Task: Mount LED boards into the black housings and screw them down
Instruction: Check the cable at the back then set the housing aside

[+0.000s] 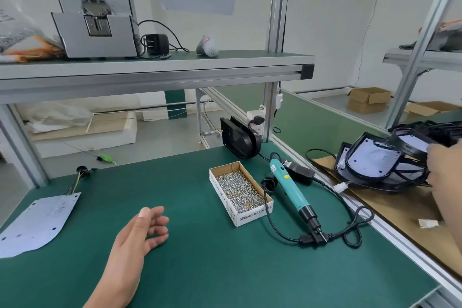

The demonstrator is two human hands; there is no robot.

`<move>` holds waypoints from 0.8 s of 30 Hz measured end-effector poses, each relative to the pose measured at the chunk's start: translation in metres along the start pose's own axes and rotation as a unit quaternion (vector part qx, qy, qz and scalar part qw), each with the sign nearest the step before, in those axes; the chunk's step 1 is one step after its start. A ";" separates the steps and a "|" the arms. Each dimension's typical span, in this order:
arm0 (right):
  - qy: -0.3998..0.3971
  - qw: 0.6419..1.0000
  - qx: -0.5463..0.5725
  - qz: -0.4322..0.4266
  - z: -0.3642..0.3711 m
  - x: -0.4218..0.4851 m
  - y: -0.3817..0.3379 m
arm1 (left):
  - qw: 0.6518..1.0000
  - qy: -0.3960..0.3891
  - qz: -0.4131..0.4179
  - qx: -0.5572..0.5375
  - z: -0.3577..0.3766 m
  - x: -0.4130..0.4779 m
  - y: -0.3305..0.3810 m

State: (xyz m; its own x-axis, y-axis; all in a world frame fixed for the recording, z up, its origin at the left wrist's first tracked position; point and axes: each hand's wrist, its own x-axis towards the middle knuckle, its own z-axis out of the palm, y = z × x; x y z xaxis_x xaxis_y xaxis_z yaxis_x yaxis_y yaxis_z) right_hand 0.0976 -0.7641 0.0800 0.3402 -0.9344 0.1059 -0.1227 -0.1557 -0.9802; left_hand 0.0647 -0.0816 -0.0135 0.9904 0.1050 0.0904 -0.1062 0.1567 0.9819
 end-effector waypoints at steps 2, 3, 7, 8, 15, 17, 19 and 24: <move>0.008 0.999 -0.024 -0.019 -0.004 -0.016 -0.009 | 1.000 -0.001 0.000 -0.002 -0.001 0.000 0.000; 0.002 0.999 -0.028 -0.031 -0.006 -0.025 -0.015 | 1.000 -0.002 0.000 -0.004 -0.001 0.000 -0.001; 0.005 0.997 -0.074 -0.024 -0.010 -0.036 -0.015 | 1.000 -0.004 0.000 -0.005 0.001 0.000 0.000; 0.012 0.997 -0.073 -0.035 -0.010 -0.039 -0.014 | 1.000 -0.003 0.000 -0.005 0.001 0.000 0.001; 0.035 0.979 -0.085 -0.185 -0.001 -0.080 -0.031 | 1.000 -0.001 -0.005 -0.006 0.003 -0.002 0.004; 0.021 0.964 -0.100 -0.244 0.006 -0.095 -0.039 | 1.000 0.001 -0.005 -0.006 0.003 -0.003 0.004; 0.000 0.948 -0.095 -0.303 0.017 -0.115 -0.046 | 1.000 0.002 -0.005 -0.008 0.004 -0.004 0.006; -0.138 0.904 -0.127 -0.384 0.073 -0.176 -0.051 | 1.000 0.001 -0.007 -0.003 0.007 -0.006 0.009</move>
State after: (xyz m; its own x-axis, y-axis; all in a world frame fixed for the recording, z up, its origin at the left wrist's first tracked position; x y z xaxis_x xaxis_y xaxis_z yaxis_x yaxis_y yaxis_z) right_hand 0.1118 -0.5683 0.0990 0.6309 -0.4099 0.6587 0.0499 -0.8258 -0.5617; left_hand 0.0586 -0.0873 -0.0044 0.9914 0.1056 0.0771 -0.0939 0.1647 0.9819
